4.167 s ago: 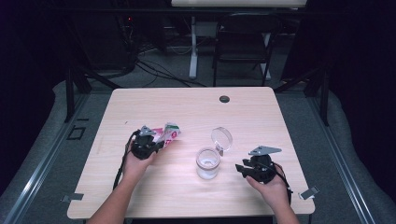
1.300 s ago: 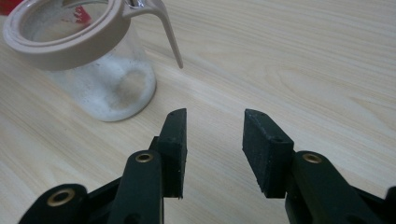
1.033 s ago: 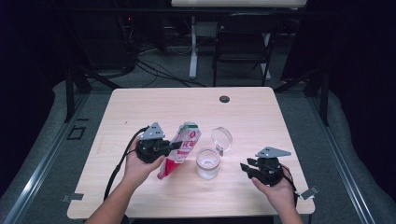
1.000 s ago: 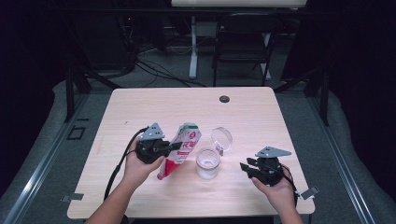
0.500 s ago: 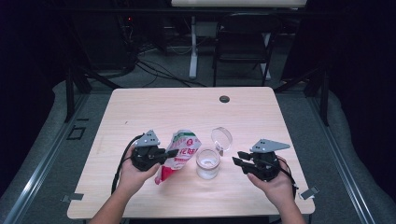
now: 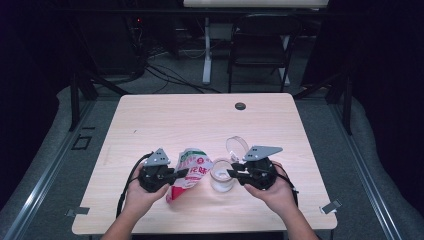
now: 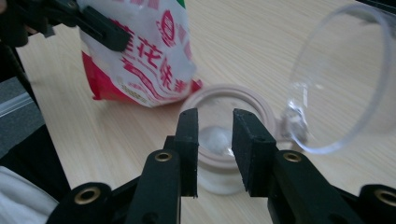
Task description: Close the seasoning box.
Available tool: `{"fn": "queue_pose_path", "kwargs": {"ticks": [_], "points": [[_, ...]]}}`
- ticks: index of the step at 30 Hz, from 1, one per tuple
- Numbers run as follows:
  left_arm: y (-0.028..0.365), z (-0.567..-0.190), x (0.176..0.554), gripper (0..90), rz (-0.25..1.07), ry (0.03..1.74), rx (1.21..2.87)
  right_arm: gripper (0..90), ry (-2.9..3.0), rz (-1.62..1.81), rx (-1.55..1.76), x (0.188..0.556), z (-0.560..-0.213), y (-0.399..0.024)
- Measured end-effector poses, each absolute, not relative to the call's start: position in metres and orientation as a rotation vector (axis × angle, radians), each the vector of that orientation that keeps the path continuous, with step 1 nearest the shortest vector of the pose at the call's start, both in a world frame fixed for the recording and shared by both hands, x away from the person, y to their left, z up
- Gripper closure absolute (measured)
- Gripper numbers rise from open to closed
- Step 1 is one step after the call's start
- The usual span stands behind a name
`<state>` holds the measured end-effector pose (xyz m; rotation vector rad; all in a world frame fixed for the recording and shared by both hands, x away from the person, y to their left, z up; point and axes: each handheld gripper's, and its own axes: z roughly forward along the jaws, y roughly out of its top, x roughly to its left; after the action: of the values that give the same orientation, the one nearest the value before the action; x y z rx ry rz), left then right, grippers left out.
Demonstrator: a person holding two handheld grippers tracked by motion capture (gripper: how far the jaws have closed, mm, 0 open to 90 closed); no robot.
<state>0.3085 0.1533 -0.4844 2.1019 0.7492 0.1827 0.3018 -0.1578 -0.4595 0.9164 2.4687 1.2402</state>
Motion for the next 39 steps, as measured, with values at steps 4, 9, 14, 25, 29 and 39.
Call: {"fn": "queue_pose_path", "kwargs": {"ticks": [4, 9, 14, 25, 29, 39], "points": [[0.155, -0.488, 0.306, 90.0, 0.186, 0.767, 2.115, 72.0, 2.507, 1.280, 0.873, 0.310, -0.457, -0.142], [0.157, -0.493, 0.302, 90.0, 0.179, 0.778, 2.116, 71.8, 2.541, 1.278, 0.822, 0.320, -0.457, -0.121], [0.157, -0.497, 0.299, 90.0, 0.174, 0.790, 2.102, 71.9, 2.561, 1.306, 0.756, 0.323, -0.456, -0.108], [0.163, -0.502, 0.294, 88.7, 0.154, 0.809, 2.051, 75.8, 2.641, 1.261, 0.694, 0.330, -0.470, -0.088], [0.164, -0.503, 0.292, 88.0, 0.160, 0.812, 2.038, 76.8, 2.663, 1.243, 0.678, 0.333, -0.473, -0.083], [0.165, -0.504, 0.289, 85.9, 0.171, 0.810, 2.033, 85.5, 2.703, 1.209, 0.676, 0.336, -0.481, -0.075]]}}
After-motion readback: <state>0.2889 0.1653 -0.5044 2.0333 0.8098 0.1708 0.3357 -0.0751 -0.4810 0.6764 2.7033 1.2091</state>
